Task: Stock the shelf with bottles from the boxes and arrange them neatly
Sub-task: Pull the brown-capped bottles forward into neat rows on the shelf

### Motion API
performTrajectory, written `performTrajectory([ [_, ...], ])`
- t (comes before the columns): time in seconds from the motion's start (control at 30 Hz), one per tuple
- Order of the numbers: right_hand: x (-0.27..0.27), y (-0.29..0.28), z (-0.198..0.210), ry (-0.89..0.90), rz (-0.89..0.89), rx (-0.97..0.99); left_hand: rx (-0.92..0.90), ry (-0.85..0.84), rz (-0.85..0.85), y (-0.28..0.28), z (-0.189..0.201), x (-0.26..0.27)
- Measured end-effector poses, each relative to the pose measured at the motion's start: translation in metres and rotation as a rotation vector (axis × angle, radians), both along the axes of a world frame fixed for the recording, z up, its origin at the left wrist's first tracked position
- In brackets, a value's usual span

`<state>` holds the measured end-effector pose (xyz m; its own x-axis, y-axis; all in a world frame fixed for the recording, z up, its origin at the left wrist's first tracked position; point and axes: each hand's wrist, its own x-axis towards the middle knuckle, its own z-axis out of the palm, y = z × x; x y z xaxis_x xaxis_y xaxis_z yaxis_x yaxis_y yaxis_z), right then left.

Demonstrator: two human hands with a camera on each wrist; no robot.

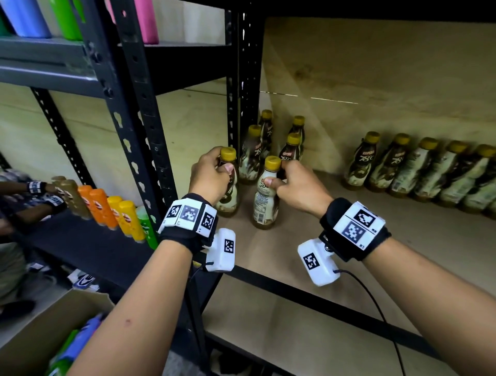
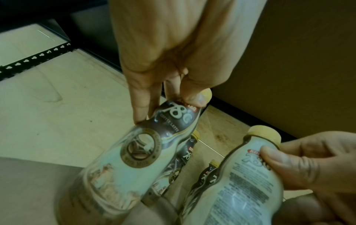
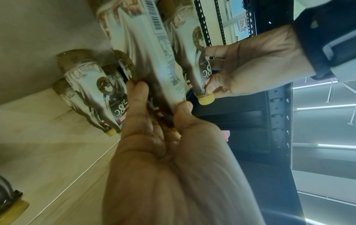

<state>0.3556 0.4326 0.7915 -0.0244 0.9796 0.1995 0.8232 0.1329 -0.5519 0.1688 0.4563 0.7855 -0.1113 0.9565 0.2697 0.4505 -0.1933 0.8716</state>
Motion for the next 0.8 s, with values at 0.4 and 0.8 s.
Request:
performTrajectory([
  [0.4,-0.001,-0.007,0.003,-0.073,-0.038,-0.012,0.023,0.066,0.054,0.005,-0.008,0.002],
  [0.8,0.007,-0.012,0.005,-0.04,0.033,-0.02,0.027,0.091,0.072,0.001,-0.009,0.007],
])
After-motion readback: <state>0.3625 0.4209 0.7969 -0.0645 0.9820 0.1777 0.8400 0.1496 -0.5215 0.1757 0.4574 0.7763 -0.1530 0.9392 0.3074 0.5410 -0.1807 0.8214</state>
